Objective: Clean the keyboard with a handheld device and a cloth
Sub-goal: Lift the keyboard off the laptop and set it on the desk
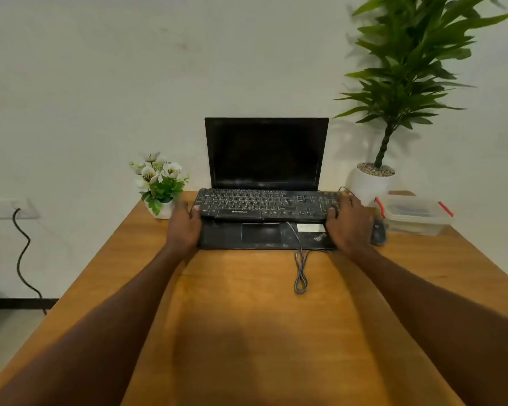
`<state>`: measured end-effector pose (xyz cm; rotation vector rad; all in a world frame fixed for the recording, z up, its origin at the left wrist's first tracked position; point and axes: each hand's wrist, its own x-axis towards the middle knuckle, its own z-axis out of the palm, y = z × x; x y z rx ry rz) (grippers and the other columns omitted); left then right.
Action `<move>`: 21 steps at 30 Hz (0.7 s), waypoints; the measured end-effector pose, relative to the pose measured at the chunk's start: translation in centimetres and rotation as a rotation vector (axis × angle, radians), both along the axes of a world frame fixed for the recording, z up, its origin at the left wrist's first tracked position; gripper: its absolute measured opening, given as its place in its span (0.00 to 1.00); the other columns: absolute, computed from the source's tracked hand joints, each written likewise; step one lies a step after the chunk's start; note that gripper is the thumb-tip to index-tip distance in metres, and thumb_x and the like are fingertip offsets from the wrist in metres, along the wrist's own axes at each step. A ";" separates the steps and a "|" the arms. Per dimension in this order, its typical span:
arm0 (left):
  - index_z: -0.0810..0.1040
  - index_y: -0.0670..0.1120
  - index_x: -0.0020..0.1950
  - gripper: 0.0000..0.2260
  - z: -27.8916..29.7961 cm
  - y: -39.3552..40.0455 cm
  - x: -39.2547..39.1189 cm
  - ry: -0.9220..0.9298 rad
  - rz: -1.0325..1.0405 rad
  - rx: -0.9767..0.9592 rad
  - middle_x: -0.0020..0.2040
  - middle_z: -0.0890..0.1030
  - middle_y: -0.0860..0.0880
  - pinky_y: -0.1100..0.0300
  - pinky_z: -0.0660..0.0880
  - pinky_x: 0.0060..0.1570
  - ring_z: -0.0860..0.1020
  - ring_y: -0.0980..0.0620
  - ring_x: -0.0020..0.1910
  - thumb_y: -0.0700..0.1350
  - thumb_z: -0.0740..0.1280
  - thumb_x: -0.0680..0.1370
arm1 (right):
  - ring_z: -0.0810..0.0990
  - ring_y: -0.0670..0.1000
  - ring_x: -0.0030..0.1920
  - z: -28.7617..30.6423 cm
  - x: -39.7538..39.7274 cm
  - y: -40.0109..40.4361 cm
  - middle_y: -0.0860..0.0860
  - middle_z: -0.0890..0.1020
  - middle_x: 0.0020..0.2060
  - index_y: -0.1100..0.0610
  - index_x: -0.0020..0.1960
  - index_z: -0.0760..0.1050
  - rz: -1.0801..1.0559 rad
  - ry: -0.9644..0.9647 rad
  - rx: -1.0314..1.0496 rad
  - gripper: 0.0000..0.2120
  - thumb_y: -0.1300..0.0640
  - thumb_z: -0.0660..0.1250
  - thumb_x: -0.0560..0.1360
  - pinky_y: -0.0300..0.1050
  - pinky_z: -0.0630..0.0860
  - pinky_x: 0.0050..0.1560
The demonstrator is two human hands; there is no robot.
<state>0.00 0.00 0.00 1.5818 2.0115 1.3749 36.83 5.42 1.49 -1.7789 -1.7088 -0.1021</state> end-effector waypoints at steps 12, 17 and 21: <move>0.83 0.39 0.59 0.11 -1.7 3.7 -1.6 -0.413 0.177 -0.103 0.51 0.86 0.41 0.41 0.82 0.57 0.84 0.38 0.52 0.43 0.63 0.87 | 0.74 0.63 0.62 1.4 -1.1 3.6 0.58 0.80 0.56 0.56 0.61 0.73 -0.132 0.000 -0.271 0.14 0.49 0.65 0.80 0.60 0.67 0.64; 0.84 0.38 0.63 0.12 -2.1 3.7 -2.1 -0.449 0.192 -0.076 0.54 0.86 0.40 0.46 0.80 0.60 0.84 0.40 0.55 0.43 0.65 0.86 | 0.77 0.64 0.60 1.2 -1.1 4.7 0.59 0.82 0.54 0.56 0.60 0.73 -0.183 0.109 -0.280 0.14 0.48 0.65 0.80 0.61 0.68 0.64; 0.84 0.34 0.63 0.12 -1.2 1.7 -1.0 -0.379 0.216 -0.003 0.54 0.86 0.38 0.56 0.72 0.51 0.82 0.42 0.53 0.40 0.65 0.87 | 0.80 0.63 0.54 2.4 -0.7 3.1 0.60 0.83 0.50 0.59 0.60 0.74 -0.217 0.144 -0.173 0.14 0.50 0.65 0.81 0.61 0.76 0.59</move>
